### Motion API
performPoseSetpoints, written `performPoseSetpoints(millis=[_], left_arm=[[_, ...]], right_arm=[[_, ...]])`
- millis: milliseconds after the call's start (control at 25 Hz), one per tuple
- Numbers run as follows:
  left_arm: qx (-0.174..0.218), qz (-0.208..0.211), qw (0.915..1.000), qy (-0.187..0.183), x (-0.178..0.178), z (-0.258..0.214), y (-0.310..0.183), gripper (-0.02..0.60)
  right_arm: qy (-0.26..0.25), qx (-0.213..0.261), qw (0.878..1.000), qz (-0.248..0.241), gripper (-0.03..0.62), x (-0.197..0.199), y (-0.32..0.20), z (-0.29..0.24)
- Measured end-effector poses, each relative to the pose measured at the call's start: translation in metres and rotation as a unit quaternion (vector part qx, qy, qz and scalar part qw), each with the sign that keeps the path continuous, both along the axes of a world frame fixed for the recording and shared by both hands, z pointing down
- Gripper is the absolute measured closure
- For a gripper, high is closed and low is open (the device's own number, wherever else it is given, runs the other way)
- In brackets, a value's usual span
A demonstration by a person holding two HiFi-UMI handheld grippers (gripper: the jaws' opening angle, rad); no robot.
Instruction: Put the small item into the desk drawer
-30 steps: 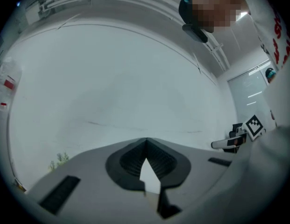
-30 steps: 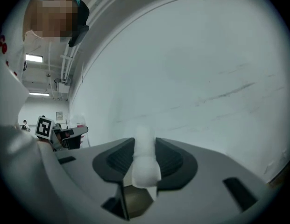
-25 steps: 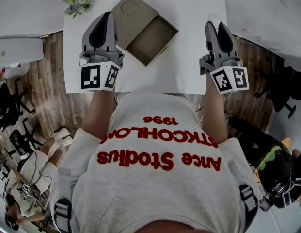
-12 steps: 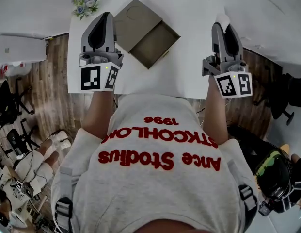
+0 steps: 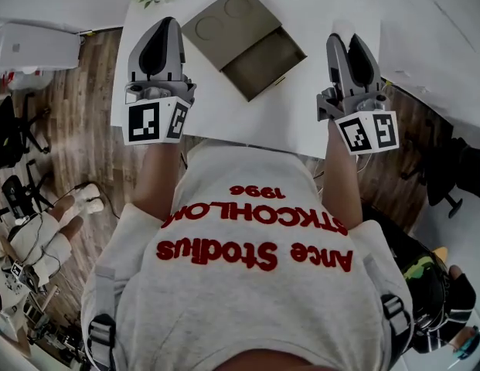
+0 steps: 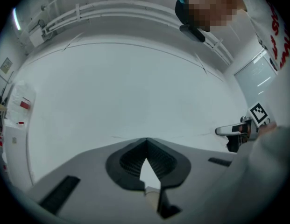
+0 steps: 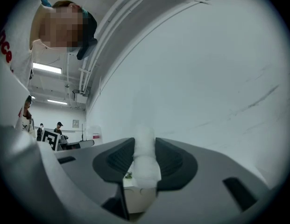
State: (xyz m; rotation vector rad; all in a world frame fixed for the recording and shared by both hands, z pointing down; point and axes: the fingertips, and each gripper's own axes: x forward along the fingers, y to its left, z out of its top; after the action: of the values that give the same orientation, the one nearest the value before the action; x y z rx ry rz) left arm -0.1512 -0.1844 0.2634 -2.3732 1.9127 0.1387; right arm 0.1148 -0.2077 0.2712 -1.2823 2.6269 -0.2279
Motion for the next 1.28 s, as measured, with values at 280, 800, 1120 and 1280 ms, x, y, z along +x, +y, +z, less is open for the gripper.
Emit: performPoseSetpoints(millis=[280,800,1120,1280], left_arm=[[-0.033,-0.033,0.9987,0.018,-0.019,0.033,0.009,0.577],[-0.110,-0.059,0.9916,0.035,-0.030,0.102,0.029,0.577],[-0.143,-0.071,0.9866,0.036,-0.034,0.128,0.039,0.577],[-0.149,-0.069,0.9857,0.036,-0.033,0.135,0.041,0.575]], right_arm=[[0.020,-0.044,0.997,-0.059,0.459,-0.047,-0.004,0.038],[0.158,-0.160,0.965,-0.138,0.456,-0.098,0.008,0.172],[0.259,-0.206,0.930,-0.158,0.451,-0.106,0.014,0.240],[0.312,-0.219,0.909,-0.166,0.442,-0.106,0.019,0.258]])
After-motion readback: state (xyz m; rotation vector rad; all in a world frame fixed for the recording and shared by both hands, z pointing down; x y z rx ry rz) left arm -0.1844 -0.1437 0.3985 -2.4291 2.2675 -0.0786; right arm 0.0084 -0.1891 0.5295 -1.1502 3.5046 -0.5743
